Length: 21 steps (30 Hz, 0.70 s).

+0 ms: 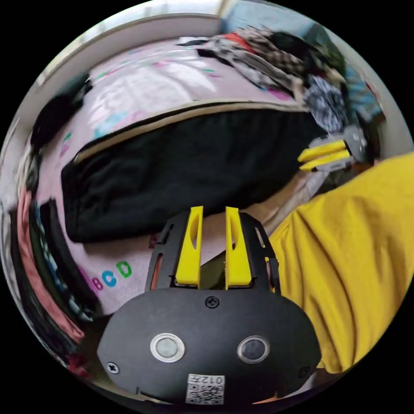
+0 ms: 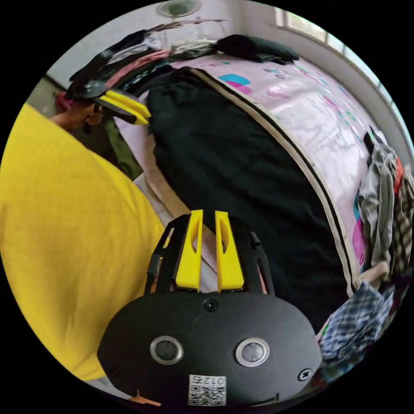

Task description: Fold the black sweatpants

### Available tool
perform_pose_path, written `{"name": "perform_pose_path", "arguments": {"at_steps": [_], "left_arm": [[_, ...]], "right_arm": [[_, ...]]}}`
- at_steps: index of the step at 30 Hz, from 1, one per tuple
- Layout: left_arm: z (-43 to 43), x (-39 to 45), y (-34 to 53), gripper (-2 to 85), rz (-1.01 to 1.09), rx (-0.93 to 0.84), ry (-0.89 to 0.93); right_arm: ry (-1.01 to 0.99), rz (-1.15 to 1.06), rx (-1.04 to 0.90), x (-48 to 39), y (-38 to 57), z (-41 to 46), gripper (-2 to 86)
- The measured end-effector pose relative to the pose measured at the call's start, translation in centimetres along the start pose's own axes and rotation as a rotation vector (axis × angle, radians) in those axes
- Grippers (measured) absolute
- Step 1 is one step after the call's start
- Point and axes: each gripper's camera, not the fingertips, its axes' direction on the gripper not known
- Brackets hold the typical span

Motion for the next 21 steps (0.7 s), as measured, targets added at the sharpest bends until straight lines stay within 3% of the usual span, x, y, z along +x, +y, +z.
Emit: {"name": "perform_pose_path", "arguments": {"at_steps": [4, 7, 10, 13, 16, 21], "left_arm": [[1.4, 4.9, -2.7, 10.1, 0.189, -0.032, -0.152], [2.7, 6.9, -4.2, 9.8, 0.280, -0.064, -0.268], [3.8, 7.2, -5.7, 6.5, 0.343, -0.109, -0.393], [3.4, 4.4, -8.7, 3.7, 0.300, -0.179, -0.229], [3.6, -1.1, -12.4, 2.1, 0.166, -0.275, 0.067], [4.2, -8.2, -17.4, 0.9, 0.081, -0.305, 0.297]], "right_arm": [[0.105, -0.185, -0.016, -2.7, 0.1, 2.9, 8.9], [0.268, -0.283, -0.051, -3.7, 0.2, 5.3, 5.5], [0.262, -0.244, -0.041, -2.1, -0.2, 5.1, 3.0], [0.098, -0.025, -0.016, 2.8, -0.8, 3.8, 2.3], [-0.109, 0.246, 0.041, 8.4, -0.4, 3.4, 2.2], [-0.102, 0.374, 0.223, 9.4, 2.4, 0.9, 2.1]]}}
